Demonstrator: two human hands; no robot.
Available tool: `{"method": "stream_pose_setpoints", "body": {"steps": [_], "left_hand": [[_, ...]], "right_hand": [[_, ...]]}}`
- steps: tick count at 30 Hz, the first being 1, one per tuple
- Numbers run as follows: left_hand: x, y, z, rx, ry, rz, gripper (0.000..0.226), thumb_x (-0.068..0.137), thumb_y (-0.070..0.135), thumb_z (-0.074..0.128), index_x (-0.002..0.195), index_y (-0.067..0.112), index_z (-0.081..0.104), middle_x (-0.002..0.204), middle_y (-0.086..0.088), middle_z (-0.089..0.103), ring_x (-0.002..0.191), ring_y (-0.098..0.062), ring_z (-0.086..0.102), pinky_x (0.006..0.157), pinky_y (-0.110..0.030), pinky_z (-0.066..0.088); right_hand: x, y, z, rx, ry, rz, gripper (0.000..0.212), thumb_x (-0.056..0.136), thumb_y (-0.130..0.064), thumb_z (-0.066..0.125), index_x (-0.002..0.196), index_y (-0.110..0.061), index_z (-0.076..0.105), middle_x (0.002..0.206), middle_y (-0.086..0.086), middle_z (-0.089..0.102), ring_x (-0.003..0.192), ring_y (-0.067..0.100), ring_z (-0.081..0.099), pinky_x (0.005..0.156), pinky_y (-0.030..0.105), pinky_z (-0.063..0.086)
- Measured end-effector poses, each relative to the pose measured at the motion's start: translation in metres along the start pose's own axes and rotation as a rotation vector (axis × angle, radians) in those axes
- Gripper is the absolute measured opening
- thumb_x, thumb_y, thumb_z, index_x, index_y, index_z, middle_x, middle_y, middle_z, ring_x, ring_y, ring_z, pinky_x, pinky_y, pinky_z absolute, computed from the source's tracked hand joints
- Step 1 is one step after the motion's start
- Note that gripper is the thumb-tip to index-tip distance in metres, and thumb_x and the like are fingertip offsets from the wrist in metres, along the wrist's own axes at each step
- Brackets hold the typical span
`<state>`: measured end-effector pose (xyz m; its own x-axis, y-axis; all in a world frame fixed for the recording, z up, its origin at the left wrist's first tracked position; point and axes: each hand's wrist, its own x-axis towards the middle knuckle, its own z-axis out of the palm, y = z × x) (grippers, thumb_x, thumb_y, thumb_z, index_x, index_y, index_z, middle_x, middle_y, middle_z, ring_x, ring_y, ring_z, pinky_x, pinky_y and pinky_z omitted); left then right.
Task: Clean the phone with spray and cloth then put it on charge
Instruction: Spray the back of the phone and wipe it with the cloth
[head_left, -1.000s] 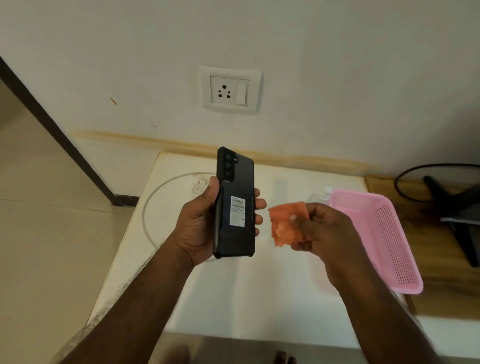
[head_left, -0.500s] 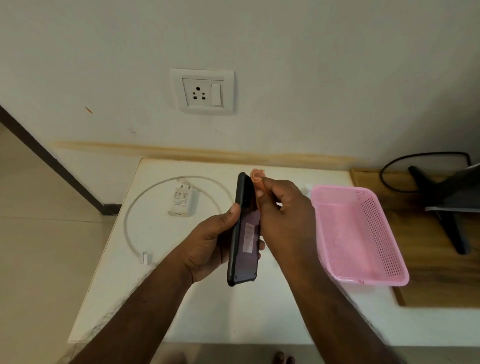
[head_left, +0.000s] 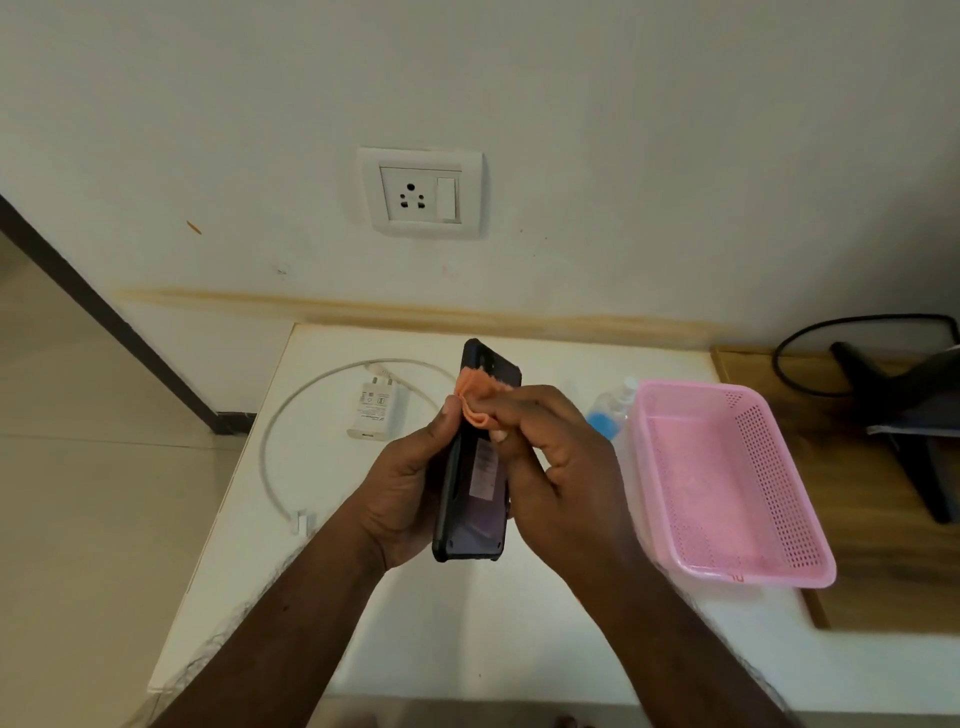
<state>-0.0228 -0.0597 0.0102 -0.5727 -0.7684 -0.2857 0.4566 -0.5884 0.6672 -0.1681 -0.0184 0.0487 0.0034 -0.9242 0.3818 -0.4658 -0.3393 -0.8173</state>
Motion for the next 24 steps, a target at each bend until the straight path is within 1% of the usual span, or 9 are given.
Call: {"method": "stream_pose_setpoints", "body": {"steps": [2, 4, 6, 8, 12, 15, 17, 19, 24], "left_hand": [[0.001, 0.003, -0.004, -0.019, -0.028, -0.017, 0.069, 0.071, 0.062, 0.08, 0.123, 0.018, 0.071, 0.112, -0.011, 0.072, 0.101, -0.03, 0.068, 0.089, -0.048, 0.053], [0.002, 0.008, -0.005, -0.002, -0.043, -0.016, 0.072, 0.072, 0.066, 0.075, 0.123, 0.015, 0.07, 0.109, -0.015, 0.071, 0.093, -0.032, 0.068, 0.084, -0.048, 0.054], [0.002, 0.012, -0.004, 0.001, -0.08, -0.028, 0.077, 0.076, 0.067, 0.071, 0.129, 0.011, 0.066, 0.111, -0.02, 0.068, 0.091, -0.034, 0.066, 0.082, -0.047, 0.055], [0.001, 0.012, -0.002, 0.015, -0.125, -0.066, 0.083, 0.079, 0.066, 0.069, 0.135, 0.006, 0.059, 0.117, -0.022, 0.065, 0.092, -0.034, 0.065, 0.084, -0.046, 0.054], [0.0, 0.006, 0.0, 0.04, -0.166, -0.146, 0.089, 0.075, 0.066, 0.072, 0.136, 0.002, 0.057, 0.12, -0.02, 0.065, 0.097, -0.034, 0.064, 0.087, -0.045, 0.054], [0.001, 0.002, 0.003, 0.056, -0.197, -0.148, 0.084, 0.076, 0.065, 0.072, 0.134, 0.006, 0.06, 0.12, -0.018, 0.065, 0.098, -0.034, 0.063, 0.089, -0.045, 0.053], [0.002, 0.001, 0.004, 0.095, -0.157, -0.127, 0.081, 0.07, 0.069, 0.075, 0.126, 0.012, 0.068, 0.117, -0.015, 0.07, 0.096, -0.033, 0.068, 0.086, -0.046, 0.055], [0.002, 0.0, 0.004, 0.132, -0.109, -0.096, 0.075, 0.063, 0.072, 0.077, 0.116, 0.019, 0.075, 0.11, -0.012, 0.074, 0.093, -0.031, 0.072, 0.084, -0.045, 0.058], [0.002, 0.002, 0.001, 0.078, -0.01, -0.002, 0.072, 0.061, 0.069, 0.081, 0.117, 0.023, 0.075, 0.113, -0.012, 0.074, 0.099, -0.031, 0.071, 0.082, -0.047, 0.057]], "right_hand": [[0.0, 0.003, -0.007, 0.017, -0.083, -0.051, 0.023, 0.094, -0.006, 0.058, 0.11, -0.015, 0.073, 0.108, -0.007, 0.069, 0.105, 0.01, 0.064, 0.087, 0.029, 0.055], [0.002, 0.003, -0.013, 0.104, -0.093, 0.031, 0.022, 0.092, -0.003, 0.06, 0.104, -0.015, 0.075, 0.098, -0.005, 0.07, 0.089, 0.013, 0.067, 0.078, 0.024, 0.055], [0.008, 0.004, -0.018, 0.309, 0.056, 0.273, 0.022, 0.092, 0.0, 0.06, 0.101, -0.014, 0.074, 0.095, 0.001, 0.073, 0.085, 0.023, 0.069, 0.079, 0.034, 0.058], [0.015, 0.008, -0.025, 0.362, 0.268, 0.437, 0.024, 0.094, -0.004, 0.058, 0.104, -0.018, 0.074, 0.098, 0.0, 0.075, 0.09, 0.025, 0.07, 0.082, 0.036, 0.058], [0.024, 0.014, -0.032, 0.119, 0.511, 0.432, 0.018, 0.096, -0.028, 0.061, 0.103, -0.041, 0.071, 0.1, -0.022, 0.072, 0.098, 0.003, 0.067, 0.09, 0.032, 0.056], [0.016, 0.012, -0.02, -0.002, 0.364, 0.248, 0.021, 0.097, -0.027, 0.06, 0.109, -0.042, 0.071, 0.101, -0.022, 0.07, 0.095, -0.005, 0.064, 0.074, 0.012, 0.052], [0.009, 0.015, -0.011, -0.015, 0.217, 0.183, 0.033, 0.098, -0.012, 0.055, 0.119, -0.034, 0.068, 0.11, -0.016, 0.065, 0.099, 0.006, 0.065, 0.071, 0.023, 0.059], [0.006, 0.02, -0.008, -0.079, 0.154, 0.151, 0.038, 0.096, -0.007, 0.051, 0.123, -0.029, 0.066, 0.118, -0.013, 0.061, 0.104, 0.013, 0.065, 0.075, 0.036, 0.061], [0.0, 0.013, -0.001, -0.194, 0.049, 0.118, 0.038, 0.092, -0.022, 0.043, 0.122, -0.021, 0.066, 0.116, -0.006, 0.065, 0.103, 0.017, 0.064, 0.08, 0.038, 0.059]]}}
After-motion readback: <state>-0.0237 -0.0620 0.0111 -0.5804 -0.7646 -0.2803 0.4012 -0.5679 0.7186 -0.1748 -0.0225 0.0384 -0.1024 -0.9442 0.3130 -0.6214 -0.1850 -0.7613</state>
